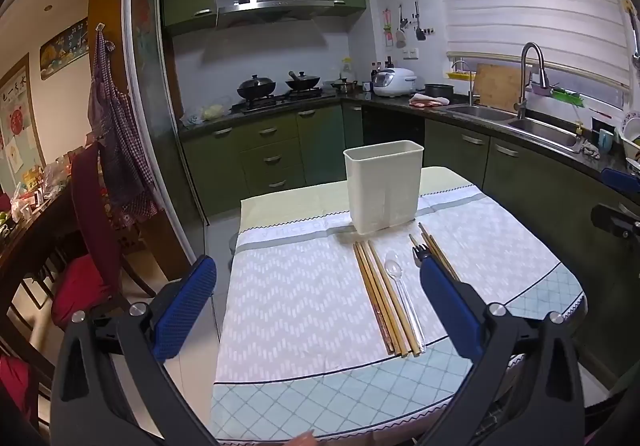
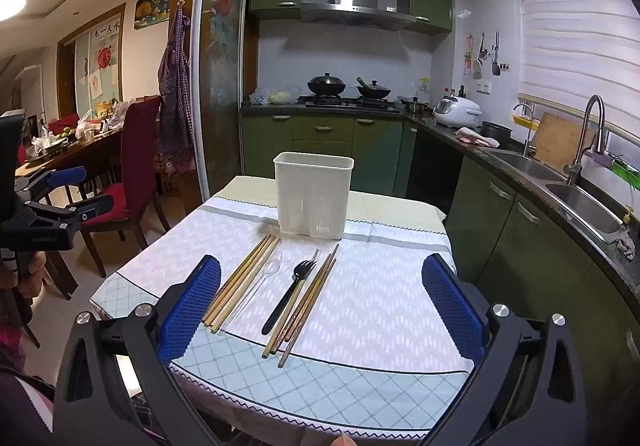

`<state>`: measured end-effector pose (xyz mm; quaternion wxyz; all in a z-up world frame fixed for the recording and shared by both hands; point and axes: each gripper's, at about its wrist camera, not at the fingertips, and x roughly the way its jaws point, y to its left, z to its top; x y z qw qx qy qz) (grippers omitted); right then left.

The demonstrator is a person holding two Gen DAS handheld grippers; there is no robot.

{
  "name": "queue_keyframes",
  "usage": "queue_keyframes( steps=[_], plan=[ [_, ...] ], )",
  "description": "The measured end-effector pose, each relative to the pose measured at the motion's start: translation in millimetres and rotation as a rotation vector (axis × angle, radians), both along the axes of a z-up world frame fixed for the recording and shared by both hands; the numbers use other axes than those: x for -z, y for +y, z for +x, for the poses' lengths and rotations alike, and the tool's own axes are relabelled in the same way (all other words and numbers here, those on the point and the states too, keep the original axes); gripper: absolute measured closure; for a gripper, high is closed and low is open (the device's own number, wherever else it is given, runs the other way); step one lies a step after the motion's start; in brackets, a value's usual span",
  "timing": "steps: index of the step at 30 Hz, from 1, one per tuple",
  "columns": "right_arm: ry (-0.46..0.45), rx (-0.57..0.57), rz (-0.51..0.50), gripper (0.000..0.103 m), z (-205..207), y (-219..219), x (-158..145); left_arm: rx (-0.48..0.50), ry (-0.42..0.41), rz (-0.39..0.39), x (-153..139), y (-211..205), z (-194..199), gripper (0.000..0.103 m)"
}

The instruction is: Organize utensils

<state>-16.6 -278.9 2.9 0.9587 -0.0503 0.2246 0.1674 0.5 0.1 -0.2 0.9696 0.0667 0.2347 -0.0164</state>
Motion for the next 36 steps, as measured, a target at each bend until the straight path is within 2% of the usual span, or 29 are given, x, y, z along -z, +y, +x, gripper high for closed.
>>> queue_keyframes(
  steps=[12,17,20,26,36],
  plan=[
    [0.005,0.003,-0.001,0.004,4.2,0.7,6.4,-0.009,0.005,0.011,2.1,0.4,1.5,0.006],
    [0.005,0.002,-0.002,0.004,4.6,0.7,6.9,-0.036,0.026,-0.026,12.3,7.7,7.8,0.006],
    [0.006,0.003,-0.004,0.004,4.5,1.4,6.2,-0.063,0.017,0.000,9.4,6.1,7.2,0.006],
    [0.008,0.007,-0.006,0.004,6.3,1.4,8.4,-0.025,0.021,-0.025,7.5,4.8,5.1,0.006],
    [0.011,0.010,-0.012,0.004,5.8,1.2,7.9,-0.025,0.022,-0.009,8.0,0.3,6.1,0.006]
  ],
)
